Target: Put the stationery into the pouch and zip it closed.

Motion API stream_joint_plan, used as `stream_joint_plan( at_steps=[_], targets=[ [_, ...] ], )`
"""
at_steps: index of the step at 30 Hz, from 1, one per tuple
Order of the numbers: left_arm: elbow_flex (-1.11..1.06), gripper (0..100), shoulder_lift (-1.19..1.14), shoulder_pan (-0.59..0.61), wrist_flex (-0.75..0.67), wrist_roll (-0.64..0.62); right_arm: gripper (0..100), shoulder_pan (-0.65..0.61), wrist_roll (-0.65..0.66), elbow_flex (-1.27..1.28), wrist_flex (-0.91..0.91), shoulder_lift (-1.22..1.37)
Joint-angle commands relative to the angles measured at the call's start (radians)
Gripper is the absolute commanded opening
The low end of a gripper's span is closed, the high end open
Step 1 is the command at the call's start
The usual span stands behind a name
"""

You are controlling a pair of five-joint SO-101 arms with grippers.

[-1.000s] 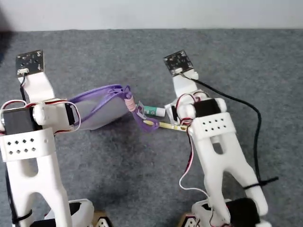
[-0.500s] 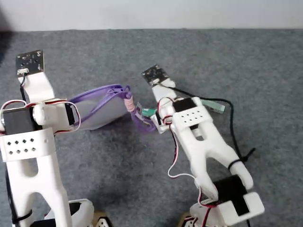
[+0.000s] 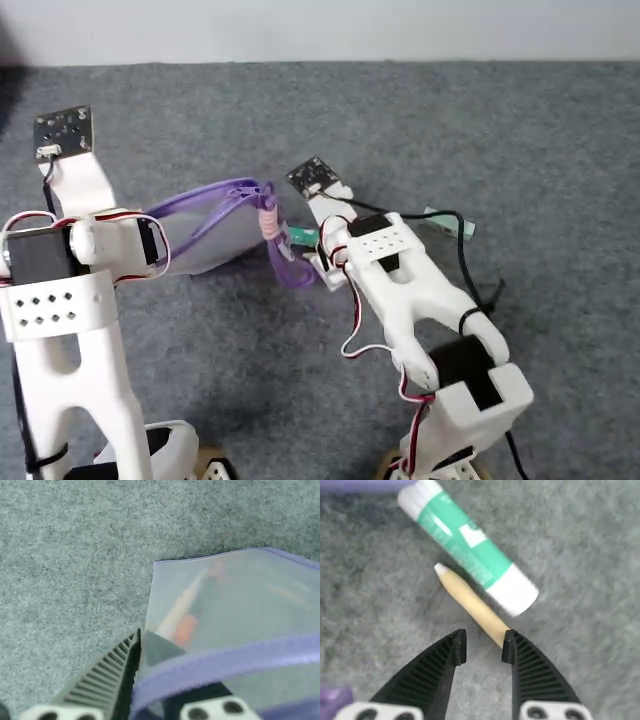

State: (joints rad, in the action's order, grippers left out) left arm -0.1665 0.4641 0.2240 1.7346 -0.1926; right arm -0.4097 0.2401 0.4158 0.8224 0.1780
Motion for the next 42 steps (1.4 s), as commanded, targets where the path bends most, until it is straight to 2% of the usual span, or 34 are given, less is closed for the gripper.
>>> stream_joint_plan(
  at_steps=[1, 4, 8, 10, 15, 19, 23, 26, 28, 38, 42],
  targets=[
    [-0.016, 1, -0.012, 0.017, 0.021, 0.012, 11.7, 0.004, 0.008, -0.054, -0.001, 0.067],
    [-0.016, 1, -0.012, 0.017, 0.021, 0.012, 10.9, 0.035, 0.005, -0.147, 0.071, 0.128],
    [-0.016, 1, -0.012, 0.017, 0.021, 0.012, 0.2, 0.088, 0.003, -0.279, 0.197, 0.194],
    [-0.016, 1, -0.012, 0.017, 0.021, 0.012, 2.4, 0.117, 0.005, -0.325, 0.251, 0.208],
    [-0.016, 1, -0.012, 0.017, 0.021, 0.012, 0.9, 0.171, 0.008, -0.391, 0.343, 0.209],
    [-0.016, 1, -0.012, 0.017, 0.021, 0.012, 1.4, 0.165, 0.005, -0.48, 0.45, 0.208],
    [-0.016, 1, -0.012, 0.015, 0.021, 0.012, 10.8, 0.12, 0.005, -0.577, 0.544, 0.209],
    [-0.018, 1, -0.012, 0.015, 0.021, 0.012, 20.1, 0.081, 0.009, -0.606, 0.552, 0.217],
    [-0.018, 1, -0.012, 0.015, 0.021, 0.012, 22.1, 0.056, 0.026, -0.605, 0.542, 0.22],
    [-0.018, 1, -0.012, 0.015, 0.021, 0.012, 16.5, 0.033, 0.118, -0.605, 0.449, 0.369],
    [-0.018, 1, -0.012, 0.015, 0.021, 0.012, 8.1, 0.033, 0.132, -0.605, 0.421, 0.401]
  ],
)
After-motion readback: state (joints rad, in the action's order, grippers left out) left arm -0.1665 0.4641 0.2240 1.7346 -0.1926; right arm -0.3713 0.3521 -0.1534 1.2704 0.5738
